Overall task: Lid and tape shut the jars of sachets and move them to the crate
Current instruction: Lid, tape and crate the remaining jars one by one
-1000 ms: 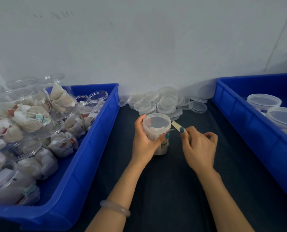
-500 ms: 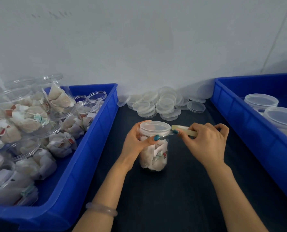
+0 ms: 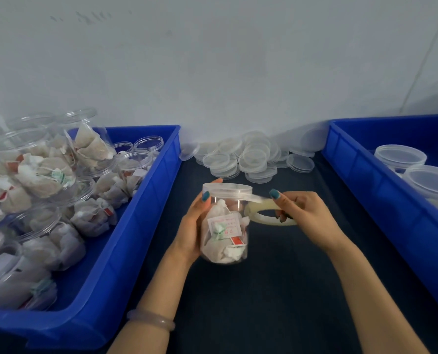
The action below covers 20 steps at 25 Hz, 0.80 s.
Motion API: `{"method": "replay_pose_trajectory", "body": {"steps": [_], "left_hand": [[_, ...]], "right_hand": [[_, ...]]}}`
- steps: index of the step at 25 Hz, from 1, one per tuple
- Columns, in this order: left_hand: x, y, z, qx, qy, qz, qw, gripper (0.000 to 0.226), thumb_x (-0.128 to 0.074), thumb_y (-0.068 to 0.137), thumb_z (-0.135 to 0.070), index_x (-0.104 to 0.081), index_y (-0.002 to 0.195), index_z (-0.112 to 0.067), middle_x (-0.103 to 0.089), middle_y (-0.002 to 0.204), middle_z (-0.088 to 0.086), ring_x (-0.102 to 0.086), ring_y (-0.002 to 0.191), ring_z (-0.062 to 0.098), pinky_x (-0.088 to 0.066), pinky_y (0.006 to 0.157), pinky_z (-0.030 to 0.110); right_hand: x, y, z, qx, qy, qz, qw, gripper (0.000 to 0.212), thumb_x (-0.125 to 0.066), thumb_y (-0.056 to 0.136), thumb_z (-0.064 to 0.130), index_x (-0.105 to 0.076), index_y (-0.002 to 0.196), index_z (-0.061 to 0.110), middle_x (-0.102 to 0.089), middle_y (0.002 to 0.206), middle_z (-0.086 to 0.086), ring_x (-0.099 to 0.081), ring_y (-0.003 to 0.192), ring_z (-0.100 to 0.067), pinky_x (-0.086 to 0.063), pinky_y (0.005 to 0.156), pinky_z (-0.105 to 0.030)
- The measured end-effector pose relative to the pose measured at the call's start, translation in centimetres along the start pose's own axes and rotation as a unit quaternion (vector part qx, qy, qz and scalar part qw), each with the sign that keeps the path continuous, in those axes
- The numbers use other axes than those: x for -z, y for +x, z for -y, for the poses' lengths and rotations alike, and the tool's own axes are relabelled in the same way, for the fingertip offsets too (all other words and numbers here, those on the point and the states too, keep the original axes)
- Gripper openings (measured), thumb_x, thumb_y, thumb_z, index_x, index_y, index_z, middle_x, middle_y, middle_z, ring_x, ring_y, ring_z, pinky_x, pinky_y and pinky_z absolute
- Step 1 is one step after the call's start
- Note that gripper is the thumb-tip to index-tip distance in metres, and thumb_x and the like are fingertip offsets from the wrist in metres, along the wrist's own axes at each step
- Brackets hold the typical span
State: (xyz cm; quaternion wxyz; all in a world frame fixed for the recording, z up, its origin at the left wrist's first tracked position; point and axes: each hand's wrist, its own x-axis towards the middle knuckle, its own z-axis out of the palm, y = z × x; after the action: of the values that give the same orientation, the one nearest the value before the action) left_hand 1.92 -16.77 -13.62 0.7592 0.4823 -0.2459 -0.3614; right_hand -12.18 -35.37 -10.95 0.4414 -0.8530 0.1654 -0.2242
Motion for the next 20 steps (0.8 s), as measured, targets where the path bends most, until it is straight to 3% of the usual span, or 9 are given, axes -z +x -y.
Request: {"method": "replay_pose_trajectory", "body": {"steps": [2, 4, 7, 10, 15, 18, 20], "left_hand": [[0.6, 0.0, -0.2, 0.011, -0.009, 0.001, 1.000, 0.098, -0.086, 0.054, -0.065, -0.059, 0.133, -0.014, -0.064, 0.127, 0.022, -0.064, 0.114, 0.039, -0.057, 0.088, 0.049], [1.0, 0.0, -0.3, 0.013, -0.009, 0.015, 1.000, 0.082, -0.082, 0.061, -0.066, -0.069, 0.122, -0.013, -0.068, 0.120, 0.022, -0.068, 0.107, 0.036, -0.058, 0.082, 0.045], [1.3, 0.1, 0.0, 0.006, 0.010, 0.027, 1.000, 0.065, -0.077, 0.068, -0.066, -0.076, 0.112, -0.019, -0.072, 0.112, 0.016, -0.071, 0.101, 0.032, -0.058, 0.078, 0.041], [0.9, 0.0, 0.1, 0.018, -0.032, 0.025, 0.999, 0.067, -0.082, 0.064, -0.062, -0.076, 0.111, -0.015, -0.071, 0.111, 0.019, -0.071, 0.096, 0.033, -0.059, 0.077, 0.042], [0.1, -0.3, 0.1, 0.047, -0.052, 0.075, 0.995, 0.065, -0.080, 0.068, -0.061, -0.076, 0.112, -0.013, -0.073, 0.106, 0.016, -0.072, 0.096, 0.029, -0.059, 0.078, 0.040], [-0.1, -0.6, 0.2, 0.059, -0.063, 0.087, 0.992, 0.071, -0.080, 0.065, -0.064, -0.075, 0.115, -0.013, -0.070, 0.111, 0.019, -0.070, 0.099, 0.030, -0.058, 0.085, 0.041], [0.0, -0.5, 0.4, 0.052, -0.059, 0.095, 0.992, 0.065, -0.071, 0.076, -0.064, -0.073, 0.119, -0.016, -0.070, 0.116, 0.015, -0.069, 0.106, 0.028, -0.057, 0.091, 0.041]], "right_hand": [[0.0, -0.3, 0.0, -0.012, 0.048, 0.067, 0.997, 0.070, -0.046, 0.075, 0.083, -0.060, 0.067, 0.015, -0.059, 0.060, -0.002, -0.050, 0.060, -0.017, -0.042, 0.068, -0.049], [-0.1, -0.5, -0.2, -0.035, 0.058, 0.090, 0.994, 0.082, -0.050, 0.066, 0.089, -0.059, 0.072, 0.008, -0.050, 0.058, 0.000, -0.044, 0.059, -0.018, -0.037, 0.065, -0.046], [-0.4, -0.9, -0.2, -0.008, -0.076, -0.008, 0.997, 0.079, -0.041, 0.070, 0.092, -0.064, 0.066, 0.016, -0.049, 0.050, 0.008, -0.043, 0.067, -0.012, -0.029, 0.072, -0.028], [-0.7, -1.2, 0.1, 0.028, -0.198, -0.147, 0.969, 0.067, -0.034, 0.076, 0.085, -0.063, 0.061, 0.026, -0.056, 0.049, 0.006, -0.048, 0.068, -0.007, -0.020, 0.081, -0.026], [-1.2, -0.9, -0.3, -0.001, -0.172, -0.126, 0.977, 0.069, -0.032, 0.072, 0.085, -0.062, 0.061, 0.023, -0.060, 0.053, -0.001, -0.057, 0.067, -0.013, -0.024, 0.092, -0.031], [-1.3, -0.5, -0.2, 0.010, -0.174, -0.130, 0.976, 0.066, -0.036, 0.071, 0.085, -0.061, 0.061, 0.024, -0.061, 0.054, 0.001, -0.058, 0.067, -0.012, -0.023, 0.093, -0.031], [-1.3, -0.4, 0.0, 0.021, -0.163, -0.124, 0.979, 0.067, -0.034, 0.069, 0.087, -0.060, 0.062, 0.026, -0.061, 0.055, 0.001, -0.057, 0.070, -0.011, -0.021, 0.090, -0.030]]}}
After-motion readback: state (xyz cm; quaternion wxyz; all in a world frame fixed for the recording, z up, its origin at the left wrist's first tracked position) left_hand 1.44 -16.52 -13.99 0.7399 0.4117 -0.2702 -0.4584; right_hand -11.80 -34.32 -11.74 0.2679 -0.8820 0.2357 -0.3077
